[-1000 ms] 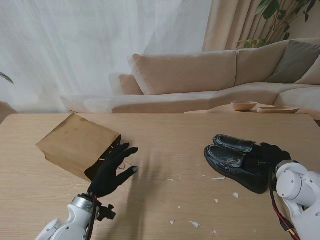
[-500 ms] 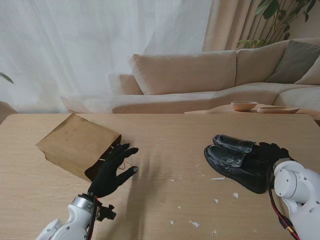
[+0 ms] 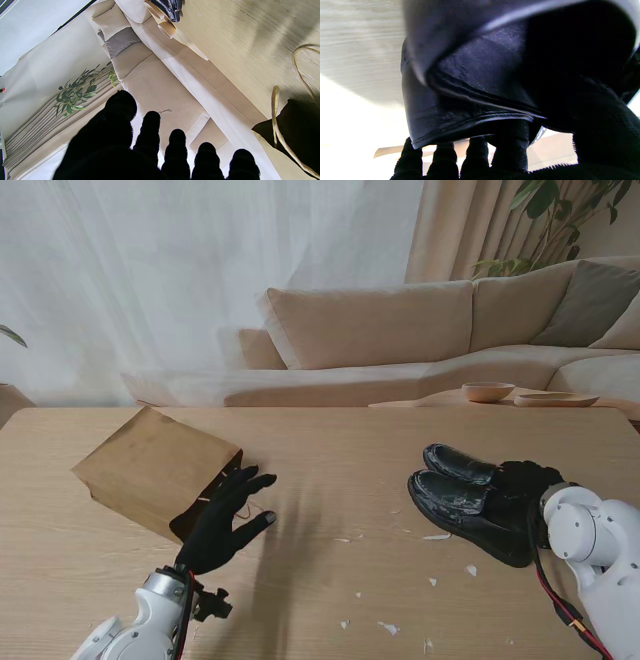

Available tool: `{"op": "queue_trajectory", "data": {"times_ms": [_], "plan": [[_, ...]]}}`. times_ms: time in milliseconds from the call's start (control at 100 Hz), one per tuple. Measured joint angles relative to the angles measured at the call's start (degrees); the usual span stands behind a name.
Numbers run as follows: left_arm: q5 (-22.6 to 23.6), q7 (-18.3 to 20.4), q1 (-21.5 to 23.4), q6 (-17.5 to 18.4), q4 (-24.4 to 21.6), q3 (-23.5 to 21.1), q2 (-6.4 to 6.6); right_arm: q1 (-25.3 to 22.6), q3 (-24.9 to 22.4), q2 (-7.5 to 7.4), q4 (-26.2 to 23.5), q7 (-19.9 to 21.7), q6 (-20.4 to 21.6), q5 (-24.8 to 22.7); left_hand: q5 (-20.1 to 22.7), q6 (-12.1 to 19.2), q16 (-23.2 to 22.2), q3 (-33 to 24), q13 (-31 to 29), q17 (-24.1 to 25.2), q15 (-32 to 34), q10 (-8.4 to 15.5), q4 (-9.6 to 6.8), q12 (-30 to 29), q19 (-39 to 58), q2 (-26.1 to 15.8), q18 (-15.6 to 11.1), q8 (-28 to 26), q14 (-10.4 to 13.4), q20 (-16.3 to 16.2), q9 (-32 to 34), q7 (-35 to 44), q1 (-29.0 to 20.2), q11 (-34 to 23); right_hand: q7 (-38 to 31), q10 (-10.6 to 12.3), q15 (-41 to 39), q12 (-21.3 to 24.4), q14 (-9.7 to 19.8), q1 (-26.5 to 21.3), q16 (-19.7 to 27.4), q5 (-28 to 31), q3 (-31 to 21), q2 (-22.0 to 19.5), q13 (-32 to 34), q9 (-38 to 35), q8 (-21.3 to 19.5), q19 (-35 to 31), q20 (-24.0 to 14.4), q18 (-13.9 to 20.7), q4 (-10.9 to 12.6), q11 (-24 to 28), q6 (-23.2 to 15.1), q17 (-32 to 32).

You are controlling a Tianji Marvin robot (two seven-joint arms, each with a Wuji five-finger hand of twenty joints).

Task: Bag the shoes

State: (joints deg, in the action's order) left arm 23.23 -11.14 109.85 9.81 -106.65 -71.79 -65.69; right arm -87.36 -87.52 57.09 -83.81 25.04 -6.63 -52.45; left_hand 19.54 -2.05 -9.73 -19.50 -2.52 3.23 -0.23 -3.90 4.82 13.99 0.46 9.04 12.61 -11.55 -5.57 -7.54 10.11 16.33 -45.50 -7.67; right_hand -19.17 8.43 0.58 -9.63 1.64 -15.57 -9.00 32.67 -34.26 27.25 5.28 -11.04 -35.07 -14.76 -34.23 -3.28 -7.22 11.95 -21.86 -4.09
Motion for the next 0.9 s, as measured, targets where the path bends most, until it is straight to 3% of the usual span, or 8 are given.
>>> {"op": "queue_trajectory", "data": {"times_ms": [260, 380, 400, 450, 490, 580, 670, 900], "plan": [[-0.4, 0.1, 0.1, 0.0, -0.2, -0.3, 0.00, 5.9, 5.9, -0.59, 7.4, -2.0, 0.0, 3.0, 0.0, 0.1, 0.0, 0.0, 0.0, 0.0, 0.0, 0.0, 0.00, 0.0, 0.0, 0.0, 0.0, 0.0, 0.0, 0.0, 0.0, 0.0, 0.0, 0.0, -3.8, 0.0, 0.0, 0.0, 0.0, -1.6, -1.1, -0.1, -1.9, 0.1, 0.0, 0.0, -0.4, -0.8, -0.1, 0.1, 0.0, 1.0, -0.1, 0.0], [-0.6, 0.1, 0.2, 0.1, -0.3, -0.5, -0.03, 8.2, 8.2, -0.64, 10.5, -4.4, 0.4, 4.9, 0.0, 0.1, 0.0, 0.0, 0.0, 0.0, 0.0, 0.0, 0.00, 0.0, 0.0, 0.0, 0.0, 0.0, 0.0, 0.0, 0.0, 0.0, 0.0, 0.0, -8.3, 0.4, -0.7, -0.8, 0.0, -3.0, -3.1, 2.1, -10.6, 2.5, 0.0, 0.0, -0.6, -1.2, -0.9, 0.1, 0.0, 3.9, -1.1, 0.0], [-0.6, 0.1, 0.2, 0.1, -0.3, -0.5, -0.03, 8.5, 8.6, -0.63, 11.1, -5.1, 0.5, 5.4, 0.0, 0.1, 0.0, 0.0, 0.0, 0.0, 0.0, 0.0, 0.00, 0.0, 0.0, 0.0, 0.0, 0.0, 0.0, 0.0, 0.0, 0.0, 0.0, 0.0, -9.5, 0.8, -0.9, -1.2, 0.0, -3.6, -3.3, 2.2, -12.1, 3.0, 0.0, 0.0, -0.3, -1.3, -1.2, 0.1, -1.4, 5.0, -1.5, -0.1], [-0.6, 0.1, 0.3, 0.2, -0.4, -0.6, -0.04, 9.3, 9.5, -0.52, 12.6, -7.0, 0.7, 7.0, 0.0, 0.1, 0.0, 0.0, 0.0, 0.0, 0.0, 0.0, 0.00, 0.0, 0.0, 0.0, 0.0, 0.0, 0.0, 0.0, 0.0, 0.0, 0.0, 0.0, -14.9, 1.6, -2.2, -2.2, 0.1, -4.9, -3.4, 2.3, -13.9, 3.9, 0.1, 0.0, 5.0, -1.5, -1.4, 0.2, -5.1, 7.5, -1.9, 0.0], [-0.7, 0.1, 0.3, 0.2, -0.4, -0.6, -0.04, 9.8, 10.0, -0.31, 13.7, -8.7, 1.0, 8.5, 0.0, 0.1, 0.0, 0.0, 0.0, 0.0, 0.0, 0.0, 0.00, 0.0, 0.0, 0.0, 0.0, 0.0, 0.0, 0.0, 0.0, 0.0, 0.0, 0.0, -19.9, 2.2, -3.5, -3.2, 0.1, -7.0, -3.4, 2.3, -13.8, 3.9, 0.1, -0.6, 10.2, -1.5, -1.4, 0.5, -6.6, 9.7, -2.1, 0.1], [-0.8, 0.1, 0.3, 0.2, -0.4, -0.7, -0.05, 10.5, 10.8, 0.48, 15.7, -12.6, 1.5, 10.1, 0.2, 0.1, 0.0, 0.0, 0.0, 0.0, 0.0, 0.0, 0.00, 0.0, 0.0, 0.0, 0.0, 0.0, 0.0, 0.0, 0.0, 0.0, 0.0, 0.0, -23.9, 2.2, -7.3, -5.8, 0.6, -9.2, -3.7, 4.7, -12.1, 3.9, 1.0, -0.6, 16.7, -2.0, -1.4, 0.5, -6.6, 15.9, -2.1, 1.4], [-0.9, 0.1, 0.4, 0.3, -0.5, -0.9, -0.06, 10.9, 10.8, 1.34, 17.0, -14.9, 2.8, 12.8, 0.2, 0.1, 0.0, 0.0, 0.0, 0.0, 0.0, 0.0, 0.00, 0.0, 0.0, 0.0, 0.0, 0.0, 0.0, 0.0, 0.0, 0.0, 0.0, 0.0, -24.8, 1.5, -10.1, -6.4, 0.7, -12.0, -3.4, 5.7, -10.4, 3.9, 1.6, -0.3, 16.0, -2.1, -1.4, 0.5, -6.6, 18.8, -1.5, 2.0], [-0.9, 0.1, 0.5, 0.6, -0.5, -1.1, -0.06, 10.5, 10.0, 3.57, 18.0, -19.5, 4.1, 19.0, 0.2, 0.1, 0.0, 0.0, 0.0, 0.0, 0.0, 0.0, 0.00, 0.0, 0.0, 0.0, 0.0, 0.0, 0.0, 0.0, 0.0, 0.1, 0.0, 0.0, -25.8, 0.4, -12.1, -7.0, 0.8, -15.8, -2.1, 6.3, -8.9, 3.9, 1.7, -0.2, 4.7, -2.1, -1.4, 0.5, -8.1, 21.4, -1.2, 2.7]]}}
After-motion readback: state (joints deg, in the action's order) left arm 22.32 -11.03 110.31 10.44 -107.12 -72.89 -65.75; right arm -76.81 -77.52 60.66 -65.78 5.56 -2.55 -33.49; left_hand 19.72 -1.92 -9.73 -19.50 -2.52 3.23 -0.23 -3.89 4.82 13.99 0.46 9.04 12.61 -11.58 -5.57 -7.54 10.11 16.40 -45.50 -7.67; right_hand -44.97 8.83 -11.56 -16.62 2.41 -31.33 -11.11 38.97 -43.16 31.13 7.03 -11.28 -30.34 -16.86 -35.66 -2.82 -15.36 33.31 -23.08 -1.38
